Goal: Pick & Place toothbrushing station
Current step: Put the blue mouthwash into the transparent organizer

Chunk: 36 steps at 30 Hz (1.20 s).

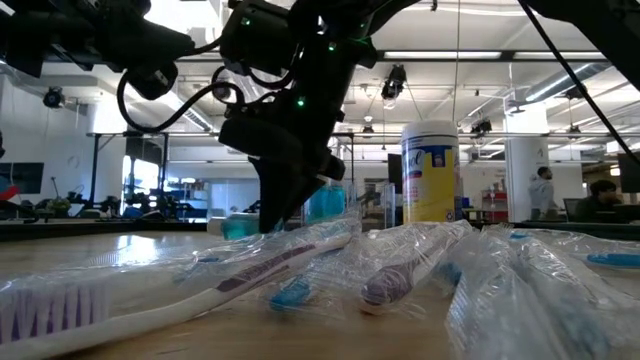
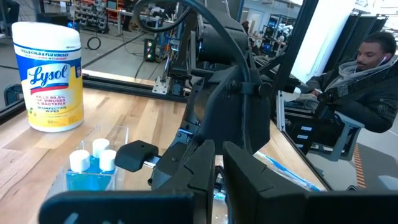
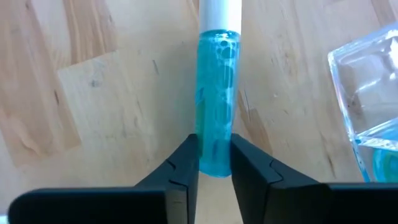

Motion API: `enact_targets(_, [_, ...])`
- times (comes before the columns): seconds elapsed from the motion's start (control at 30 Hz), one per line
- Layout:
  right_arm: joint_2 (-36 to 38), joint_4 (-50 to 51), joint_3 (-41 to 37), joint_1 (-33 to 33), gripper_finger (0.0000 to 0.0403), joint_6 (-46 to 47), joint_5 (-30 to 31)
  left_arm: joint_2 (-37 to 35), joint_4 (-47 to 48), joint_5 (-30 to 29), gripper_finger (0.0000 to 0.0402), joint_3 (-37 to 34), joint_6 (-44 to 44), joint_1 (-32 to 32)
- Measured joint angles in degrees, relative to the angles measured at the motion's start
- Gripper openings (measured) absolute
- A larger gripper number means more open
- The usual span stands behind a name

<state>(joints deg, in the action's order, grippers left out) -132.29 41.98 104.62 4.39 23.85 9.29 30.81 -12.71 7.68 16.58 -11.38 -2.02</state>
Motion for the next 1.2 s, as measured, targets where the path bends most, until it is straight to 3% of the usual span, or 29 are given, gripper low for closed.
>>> enact_targets(0.33, [1.3, -1.1, -0.2, 1.4, 0.0059, -2.8, -0.3, 0.0, 0.0, 0.0, 0.0037, 0.0, -0.4, 0.0])
enact_targets(0.6, [1.9, -0.3, -0.2, 2.0, 0.0009, -4.9, -0.7, 0.0, -0.1, 0.0, 0.0037, 0.0, -0.3, 0.0])
enact_targets(0.9, [1.7, -0.8, 0.0, 1.7, 0.0007, -5.1, -0.3, 0.0, -0.1, 0.0, 0.0037, 0.0, 0.4, 0.0])
enact_targets(1.03, [1.7, -0.4, 2.3, 2.6, 0.0015, -15.0, -1.7, 0.0, -0.1, 0.0, 0.0037, 0.0, 0.8, 0.0])
enact_targets(1.2, [1.7, 1.5, 5.6, 4.6, 0.0063, -32.5, -1.8, 0.0, 0.0, 0.0, 0.0037, 0.0, 0.9, 0.0])
